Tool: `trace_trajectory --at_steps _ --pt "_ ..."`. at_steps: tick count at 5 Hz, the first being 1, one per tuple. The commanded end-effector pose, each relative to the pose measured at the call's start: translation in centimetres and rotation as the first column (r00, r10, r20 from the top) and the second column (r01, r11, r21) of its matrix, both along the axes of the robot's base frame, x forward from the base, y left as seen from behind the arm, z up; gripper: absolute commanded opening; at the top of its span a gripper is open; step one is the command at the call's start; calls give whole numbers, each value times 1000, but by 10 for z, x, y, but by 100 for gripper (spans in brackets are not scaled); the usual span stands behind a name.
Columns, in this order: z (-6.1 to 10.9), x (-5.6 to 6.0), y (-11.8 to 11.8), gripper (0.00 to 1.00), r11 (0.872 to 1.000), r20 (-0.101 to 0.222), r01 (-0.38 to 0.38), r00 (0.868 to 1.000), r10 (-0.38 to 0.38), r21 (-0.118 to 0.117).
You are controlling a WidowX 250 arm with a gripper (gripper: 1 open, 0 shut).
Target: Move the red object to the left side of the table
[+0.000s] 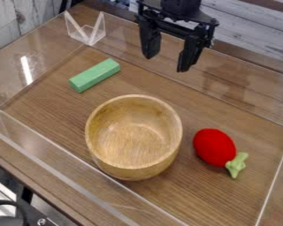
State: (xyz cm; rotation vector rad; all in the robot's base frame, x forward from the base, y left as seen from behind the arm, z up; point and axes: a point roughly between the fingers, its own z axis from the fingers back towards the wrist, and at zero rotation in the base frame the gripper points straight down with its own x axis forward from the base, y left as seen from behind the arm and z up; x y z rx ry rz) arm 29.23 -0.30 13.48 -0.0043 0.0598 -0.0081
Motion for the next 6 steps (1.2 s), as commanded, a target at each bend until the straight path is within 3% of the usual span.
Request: trace_trajectory --at_steps 1,2,3,4,5,6 --pt "-6 -4 -9 100 999 -37 -45 998 45 -2" --pt "-8 -12 -26 100 989 -57 -149 987 148 -3" --pt "-9 -32 -49 100 962 -48 -272 961 271 -4" --pt "-8 -50 -76 100 911 -28 -410 912 410 -34" --pt "-13 -58 -98 100 813 -18 -579 815 579 -62" --pt "-21 -63 -113 100 684 -23 -723 688 725 -95"
